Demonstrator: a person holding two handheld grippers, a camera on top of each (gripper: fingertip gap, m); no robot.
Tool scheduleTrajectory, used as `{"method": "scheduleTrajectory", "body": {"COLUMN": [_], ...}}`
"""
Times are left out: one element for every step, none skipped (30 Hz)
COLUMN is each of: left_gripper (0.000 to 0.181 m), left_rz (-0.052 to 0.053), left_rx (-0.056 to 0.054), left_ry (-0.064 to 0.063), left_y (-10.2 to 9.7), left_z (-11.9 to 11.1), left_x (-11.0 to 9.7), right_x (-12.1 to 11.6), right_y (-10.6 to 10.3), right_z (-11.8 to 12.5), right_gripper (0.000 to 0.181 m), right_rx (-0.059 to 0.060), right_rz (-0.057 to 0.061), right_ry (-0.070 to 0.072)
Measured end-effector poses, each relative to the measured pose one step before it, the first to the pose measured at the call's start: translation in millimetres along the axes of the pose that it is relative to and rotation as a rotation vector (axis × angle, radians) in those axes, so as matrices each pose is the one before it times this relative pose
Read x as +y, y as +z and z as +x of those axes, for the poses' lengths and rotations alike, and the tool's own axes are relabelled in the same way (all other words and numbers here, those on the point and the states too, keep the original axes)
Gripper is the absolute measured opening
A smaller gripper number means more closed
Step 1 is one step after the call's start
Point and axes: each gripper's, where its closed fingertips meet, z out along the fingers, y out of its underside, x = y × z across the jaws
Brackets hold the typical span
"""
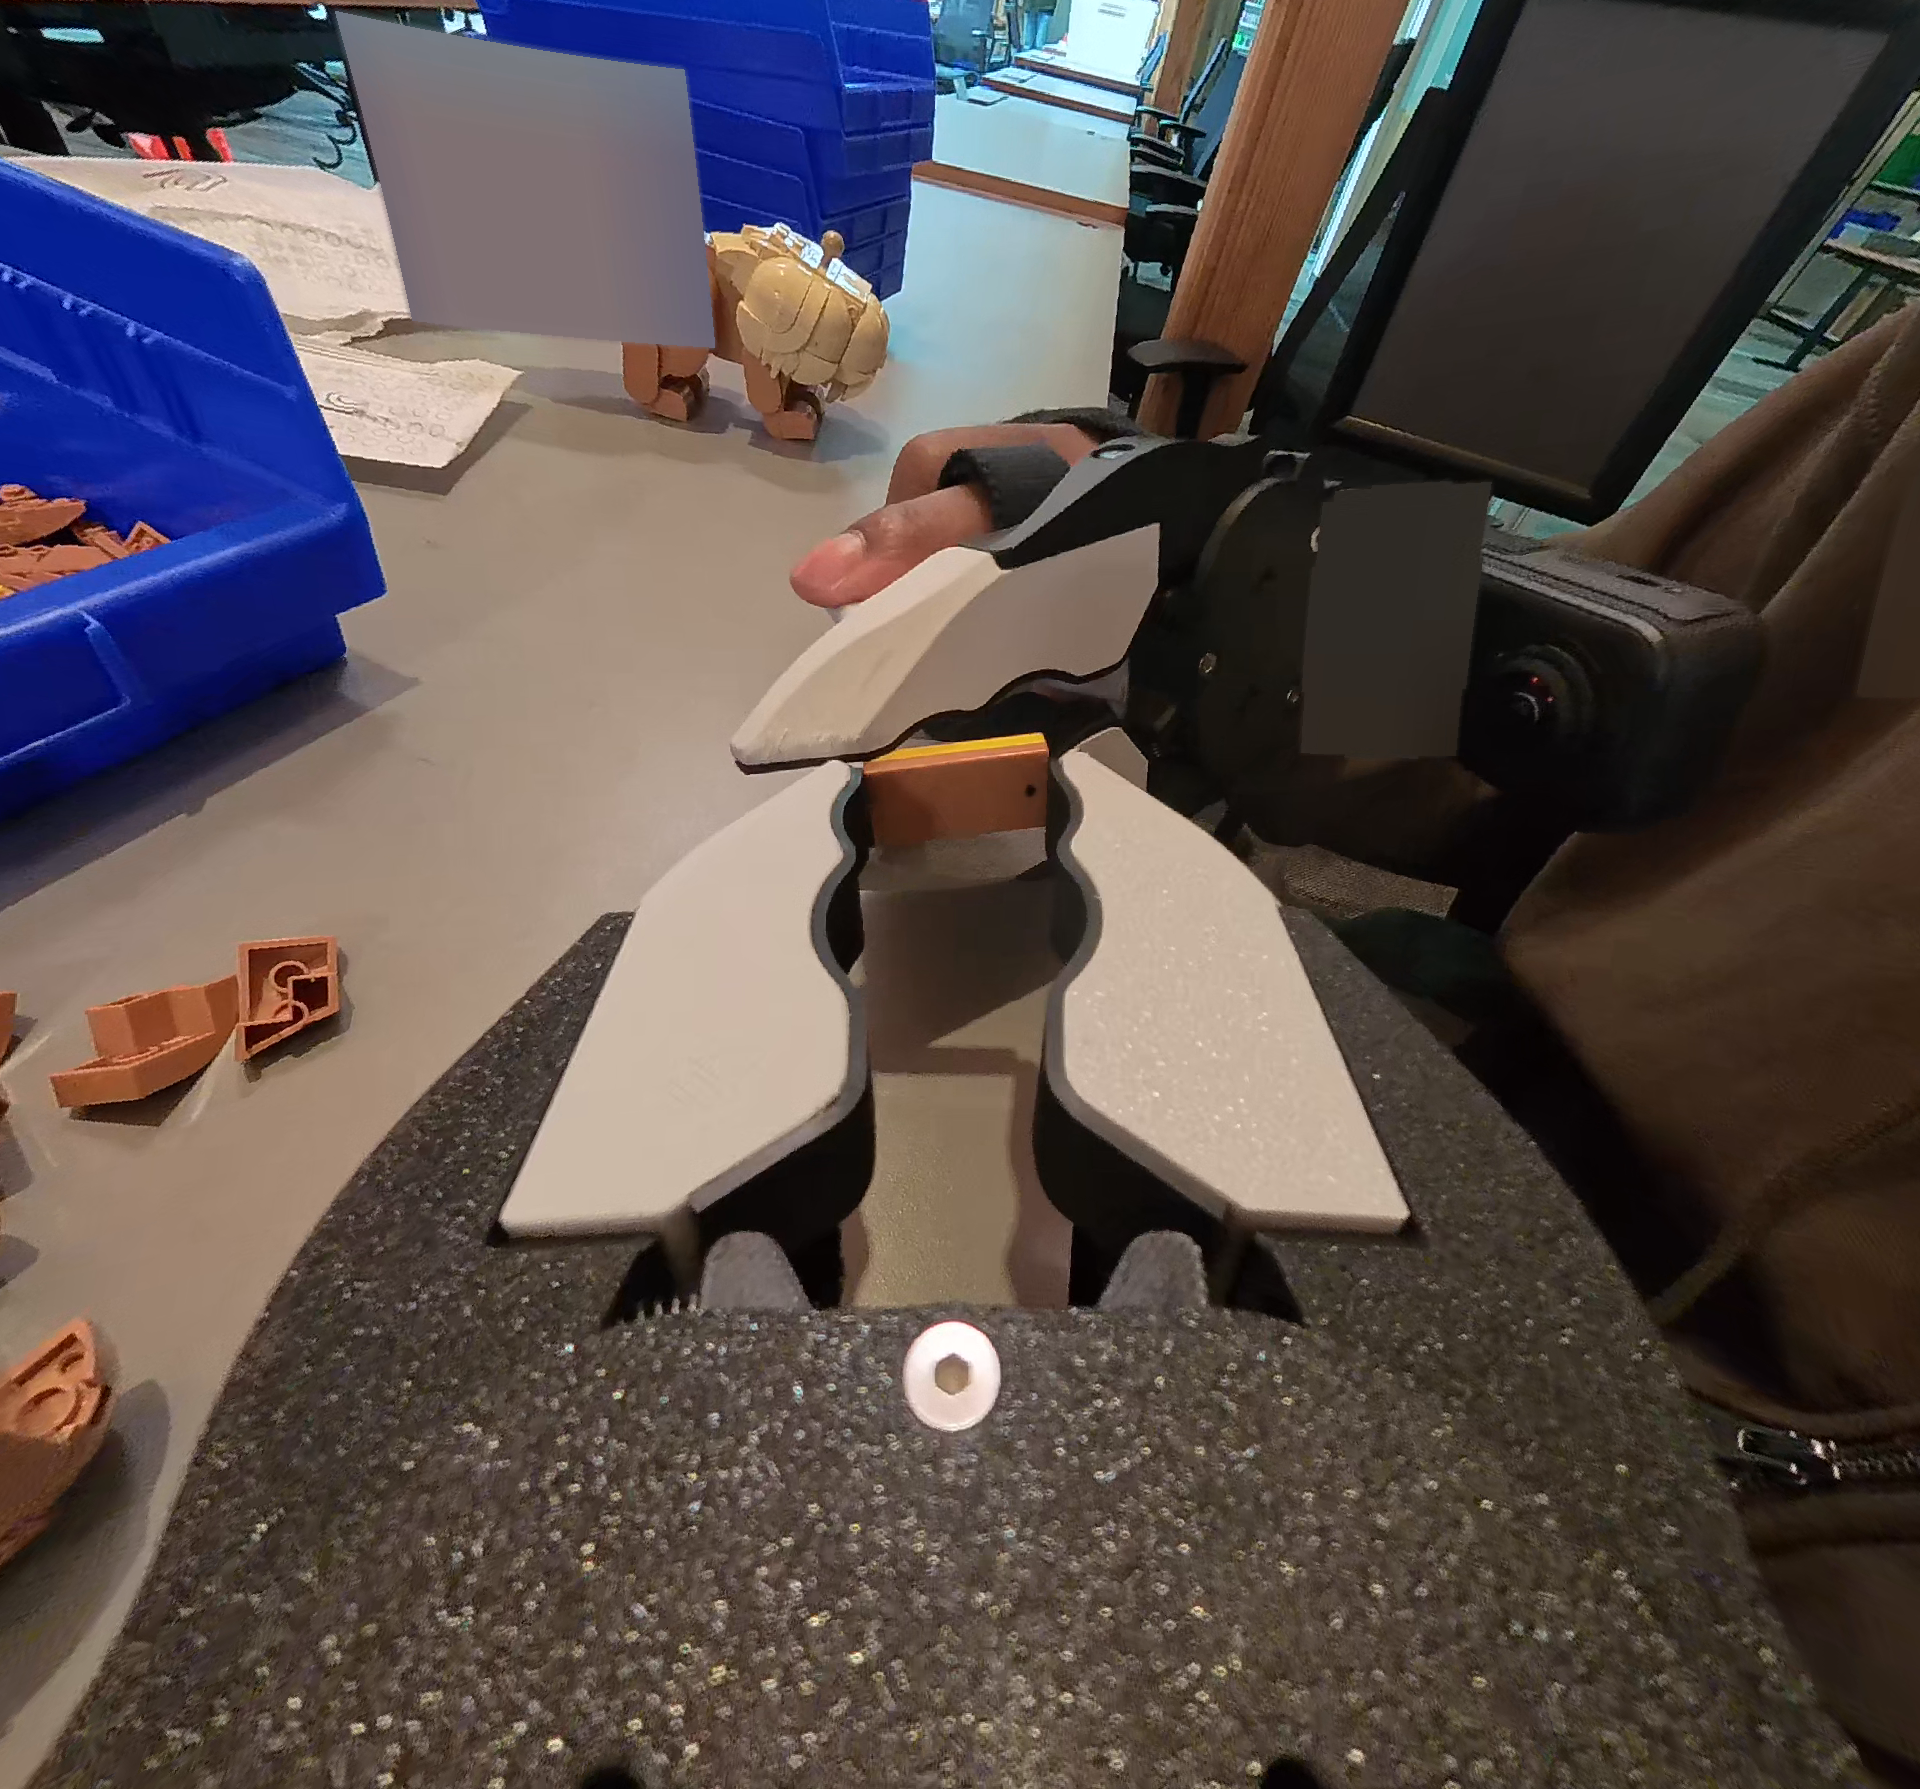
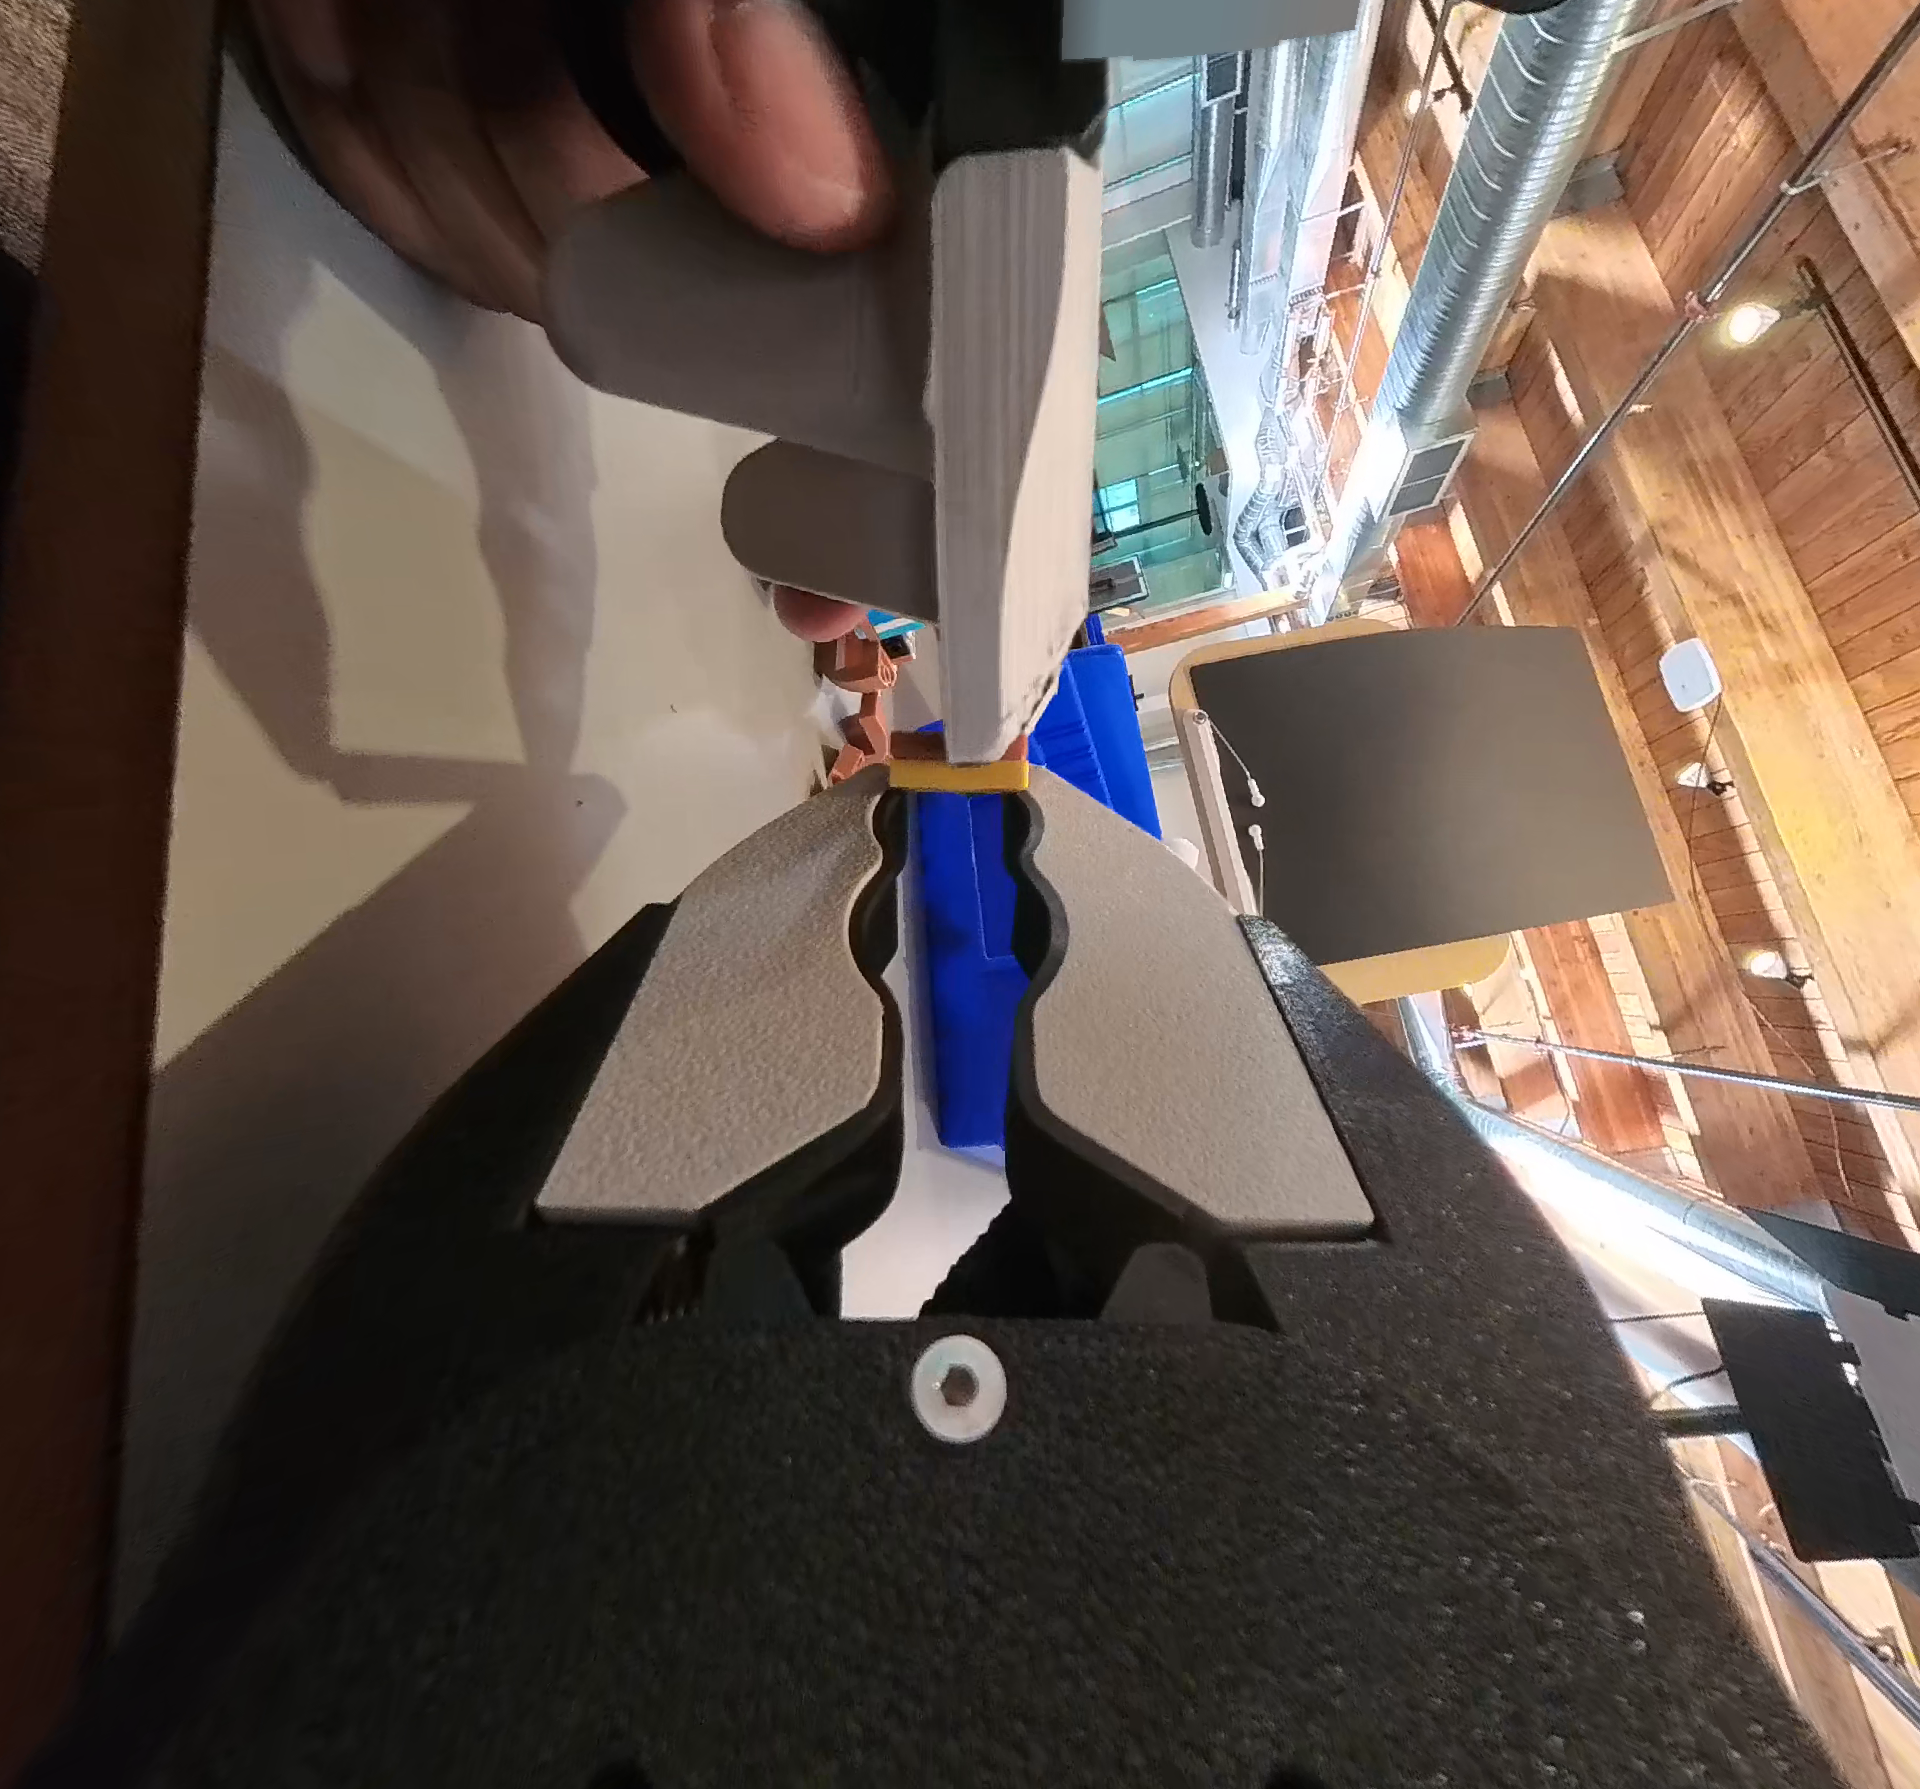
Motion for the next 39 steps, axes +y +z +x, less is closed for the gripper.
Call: {"method": "scheduleTrajectory", "body": {"left_gripper": [0.032,0.032,0.032,0.032,0.032,0.032,0.032,0.032,0.032,0.032,0.032,0.032,0.032,0.032,0.032,0.032,0.032,0.032,0.032,0.032,0.032,0.032,0.032,0.032,0.032,0.032,0.032,0.032,0.032,0.032,0.032,0.032,0.032,0.032,0.032,0.032,0.032,0.032,0.032], "left_rz": [0.0007,-0.0016,-0.0034,-0.0023,-0.0012,0.0006,-0.0001,-0.0002,0.0006,0.0010,0.0011,0.0006,0.0013,0.0018,0.0008,0.0008,0.0017,0.0001,0.0002,0.0012,0.0004,0.0003,0.0014,0.0014,0.0007,-0.0005,0.0002,0.0008,0.0010,-0.0004,0.0003,0.0013,0.0004,0.0005,0.0001,0.0011,0.0007,0.0011,0.0093], "left_rx": [0.0010,-0.0005,-0.0007,-0.0015,-0.0010,-0.0006,-0.0005,-0.0012,-0.0006,0.0003,0.0002,-0.0006,-0.0009,-0.0004,-0.0005,-0.0029,-0.0043,-0.0041,-0.0031,-0.0016,-0.0020,-0.0014,-0.0004,0.0003,0.0001,-0.0012,0.0000,0.0012,0.0005,-0.0021,0.0003,0.0006,0.0007,-0.0009,-0.0007,0.0003,-0.0002,-0.0011,-0.0188], "left_ry": [-0.0048,-0.0039,-0.0019,0.0000,0.0011,0.0003,-0.0005,0.0000,0.0003,0.0000,0.0001,0.0007,0.0016,0.0012,0.0008,0.0019,0.0037,0.0038,0.0042,0.0043,0.0043,0.0044,0.0041,0.0035,0.0024,0.0005,-0.0010,-0.0003,0.0002,0.0005,0.0001,-0.0004,-0.0021,-0.0007,0.0007,-0.0009,-0.0011,-0.0015,-0.0028], "left_y": [-0.01,0.15,0.28,0.12,0.20,-0.06,0.00,0.08,-0.06,-0.15,-0.02,-0.06,-0.04,0.00,-0.04,0.21,0.17,0.34,0.24,0.01,0.06,0.05,0.04,-0.15,-0.09,0.06,0.05,-0.13,-0.14,0.08,0.03,-0.21,-0.02,-0.04,0.00,-0.10,-0.13,-0.29,-1.82], "left_z": [-0.32,-0.39,-0.21,-0.17,0.01,-0.01,-0.13,-0.15,-0.01,0.04,0.01,-0.05,0.07,-0.02,-0.03,-0.18,-0.40,-0.25,-0.07,0.19,0.06,0.13,0.16,0.28,0.14,-0.18,-0.14,0.05,-0.05,-0.22,-0.06,-0.01,-0.17,-0.27,-0.04,-0.12,-0.16,-0.38,-3.08], "left_x": [-0.22,0.24,0.37,0.24,0.13,-0.04,-0.01,0.01,-0.04,-0.18,-0.13,-0.04,-0.19,-0.29,-0.07,-0.19,-0.26,-0.10,-0.07,-0.13,-0.07,-0.06,-0.20,-0.16,-0.12,0.05,0.05,-0.07,-0.20,0.15,-0.05,-0.23,0.01,-0.08,0.01,-0.14,-0.08,-0.11,-1.10], "right_x": [-0.30,0.17,0.01,-0.11,-0.24,-0.04,0.06,0.11,0.15,-0.01,-0.08,-0.03,0.01,0.11,0.19,0.28,0.59,0.59,0.49,0.20,0.05,0.17,0.05,-0.01,-0.09,0.14,0.22,0.14,-0.09,0.23,0.17,0.12,0.18,0.13,0.26,0.07,0.18,0.22,2.43], "right_y": [-0.19,0.14,0.16,0.08,0.00,-0.04,0.03,0.00,0.07,-0.06,-0.09,0.06,-0.09,-0.08,-0.12,-0.03,0.03,-0.06,-0.18,-0.27,-0.27,-0.30,-0.29,-0.28,-0.20,-0.10,-0.03,-0.10,-0.13,-0.06,-0.03,-0.11,-0.04,-0.01,-0.10,-0.11,-0.01,-0.08,-0.06], "right_z": [0.15,-0.02,-0.34,-0.31,0.01,0.09,-0.07,-0.01,0.10,0.11,0.16,0.06,0.19,0.28,0.22,0.12,0.39,0.44,0.10,0.26,0.18,0.14,0.29,0.29,0.26,0.01,0.05,0.08,0.19,-0.10,0.01,0.19,0.05,0.07,0.05,0.12,0.03,0.11,1.06], "right_gripper": [0.018,0.018,0.018,0.018,0.018,0.018,0.018,0.018,0.018,0.018,0.018,0.018,0.018,0.018,0.017,0.017,0.017,0.017,0.017,0.017,0.017,0.017,0.017,0.017,0.017,0.017,0.017,0.017,0.017,0.017,0.017,0.017,0.017,0.017,0.017,0.017,0.017,0.017,0.017], "right_rx": [0.0012,0.0009,0.0004,0.0019,0.0023,0.0011,-0.0007,-0.0009,0.0011,0.0016,0.0010,-0.0008,-0.0005,0.0009,0.0002,-0.0005,0.0013,0.0022,-0.0003,-0.0009,-0.0008,-0.0002,0.0013,0.0013,0.0013,-0.0003,-0.0005,0.0003,0.0002,-0.0010,-0.0007,0.0007,-0.0001,-0.0005,-0.0005,-0.0002,0.0001,-0.0004,0.0052], "right_rz": [0.0014,-0.0012,-0.0011,-0.0013,-0.0002,-0.0005,0.0004,-0.0008,-0.0010,-0.0008,-0.0001,0.0000,-0.0009,-0.0018,-0.0025,-0.0040,-0.0053,-0.0048,-0.0035,-0.0015,-0.0006,-0.0003,-0.0002,0.0001,0.0003,-0.0005,-0.0014,-0.0005,0.0004,-0.0010,-0.0005,-0.0005,-0.0006,-0.0010,-0.0006,-0.0004,-0.0012,-0.0011,-0.0142], "right_ry": [-0.0007,-0.0024,-0.0051,-0.0064,-0.0044,-0.0011,0.0017,0.0015,-0.0006,-0.0007,0.0005,0.0021,0.0018,0.0002,-0.0002,0.0009,-0.0002,-0.0020,-0.0002,0.0019,0.0017,-0.0005,-0.0018,-0.0006,-0.0017,-0.0004,0.0000,-0.0003,0.0003,0.0016,0.0005,0.0002,0.0010,0.0011,0.0006,0.0009,0.0013,0.0010,0.0011]}}
